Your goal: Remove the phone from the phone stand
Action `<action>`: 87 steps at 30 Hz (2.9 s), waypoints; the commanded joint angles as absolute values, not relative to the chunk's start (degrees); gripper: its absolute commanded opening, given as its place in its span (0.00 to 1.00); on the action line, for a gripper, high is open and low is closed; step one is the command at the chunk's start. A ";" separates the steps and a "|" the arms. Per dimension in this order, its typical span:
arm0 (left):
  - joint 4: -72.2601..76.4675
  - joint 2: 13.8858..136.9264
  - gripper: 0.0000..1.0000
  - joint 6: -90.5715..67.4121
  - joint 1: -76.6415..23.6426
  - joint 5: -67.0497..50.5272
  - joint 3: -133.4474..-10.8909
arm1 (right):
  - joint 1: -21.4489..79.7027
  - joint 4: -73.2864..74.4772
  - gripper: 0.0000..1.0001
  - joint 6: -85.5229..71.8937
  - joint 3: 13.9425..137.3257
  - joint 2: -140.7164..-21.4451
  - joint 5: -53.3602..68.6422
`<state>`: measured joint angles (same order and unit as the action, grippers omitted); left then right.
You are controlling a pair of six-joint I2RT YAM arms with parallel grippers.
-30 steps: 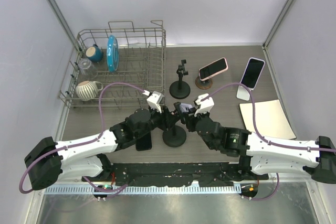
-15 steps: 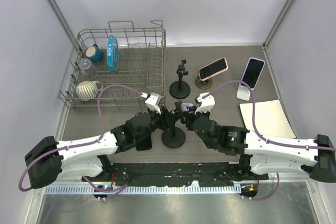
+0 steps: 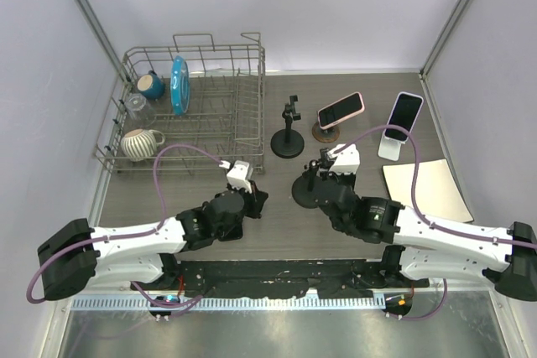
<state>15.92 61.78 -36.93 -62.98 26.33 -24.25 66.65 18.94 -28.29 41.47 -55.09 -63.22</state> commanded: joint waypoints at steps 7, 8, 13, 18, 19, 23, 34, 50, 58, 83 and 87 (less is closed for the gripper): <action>25.92 59.50 0.75 -25.06 -63.81 20.66 -24.17 | 67.06 9.14 0.01 -18.28 42.45 -52.12 -57.14; 26.80 59.50 0.81 -24.18 -63.81 19.09 -25.13 | 66.97 8.88 0.01 -18.11 42.54 -52.21 -55.39; 25.14 64.58 0.94 -15.57 -63.81 16.96 -31.19 | 66.97 9.92 0.01 -18.45 43.94 -53.78 -51.07; 29.52 70.22 0.94 -10.73 -63.72 18.63 -34.62 | 67.06 15.55 0.01 -19.86 47.63 -55.19 -47.82; 29.88 71.09 0.93 -10.03 -63.72 18.72 -35.15 | 67.06 16.17 0.01 -20.04 47.98 -55.20 -46.86; 30.23 76.27 0.89 -7.04 -63.55 18.02 -38.57 | 67.06 19.59 0.01 -20.48 49.74 -55.11 -44.48; 29.97 79.89 0.63 -4.92 -61.88 14.33 -39.38 | 67.06 26.62 0.01 -19.86 55.19 -56.69 -38.59; 30.85 79.72 0.00 -22.29 -62.05 29.42 -34.37 | 66.97 43.49 0.01 -23.46 63.71 -64.16 -32.87; 28.31 76.73 0.00 -30.67 -62.05 37.44 -30.67 | 66.97 57.29 0.01 -29.62 65.66 -64.25 -31.73; 33.49 71.98 0.00 -28.21 -64.16 34.54 -26.72 | 61.08 60.91 0.01 -36.47 64.95 -64.25 -45.08; 33.75 71.46 0.00 -27.86 -64.69 34.80 -26.28 | 60.73 61.00 0.01 -37.09 65.30 -63.64 -47.45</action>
